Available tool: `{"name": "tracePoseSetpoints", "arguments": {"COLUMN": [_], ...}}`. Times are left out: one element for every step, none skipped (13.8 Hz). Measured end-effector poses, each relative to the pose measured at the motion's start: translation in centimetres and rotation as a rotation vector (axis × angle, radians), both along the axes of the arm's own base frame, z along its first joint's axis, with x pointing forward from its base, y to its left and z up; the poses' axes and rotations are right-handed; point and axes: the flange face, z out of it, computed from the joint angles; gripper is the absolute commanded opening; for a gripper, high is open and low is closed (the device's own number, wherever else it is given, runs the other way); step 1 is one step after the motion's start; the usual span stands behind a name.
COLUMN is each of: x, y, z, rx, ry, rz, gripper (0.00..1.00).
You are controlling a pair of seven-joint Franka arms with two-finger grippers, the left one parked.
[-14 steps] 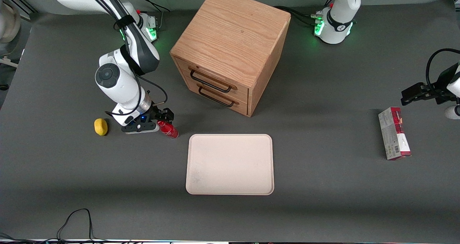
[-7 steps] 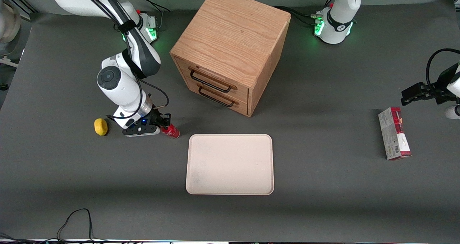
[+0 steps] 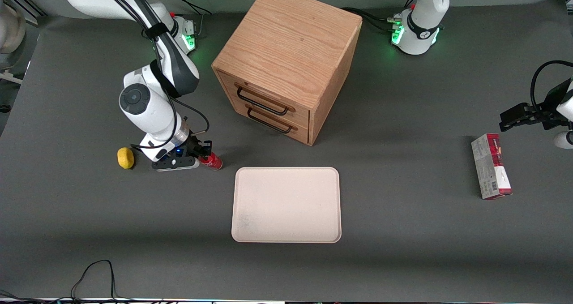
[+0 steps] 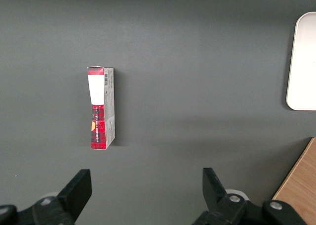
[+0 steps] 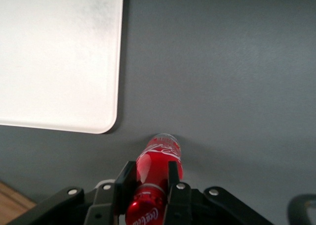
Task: Place coke bottle on tray
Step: 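Lift the bottle and carry it toward the cream tray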
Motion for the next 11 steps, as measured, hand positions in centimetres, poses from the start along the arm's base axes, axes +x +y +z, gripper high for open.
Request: {"name": "tracePoseSetpoints", "arguments": {"x": [0.9, 1.8, 2.7, 3.5, 4.1, 4.5, 4.8, 5.3, 6.0, 7.0, 8.2], "y": [0.0, -0.3, -0.7, -1.2, -1.8, -2.4, -2.9, -3.3, -3.3, -3.0, -2.3], "z": [2.2, 4.7, 7.3, 9.7, 11.9, 13.9, 15.5, 16.8, 17.5, 17.7, 17.4], "rx": [-0.004, -0.006, -0.004, -0.001, 0.001, 0.001, -0.001, -0.001, 0.002, 0.006, 0.000], "ry": [0.007, 0.006, -0.003, -0.014, -0.021, -0.021, -0.015, -0.009, -0.001, 0.006, 0.011], "rz": [-0.004, -0.012, -0.023, -0.034, -0.044, -0.055, -0.063, -0.071, -0.083, -0.091, -0.094], "gripper": [0.00, 0.00, 0.00, 0.00, 0.00, 0.00, 0.00, 0.00, 0.00, 0.00, 0.00]}}
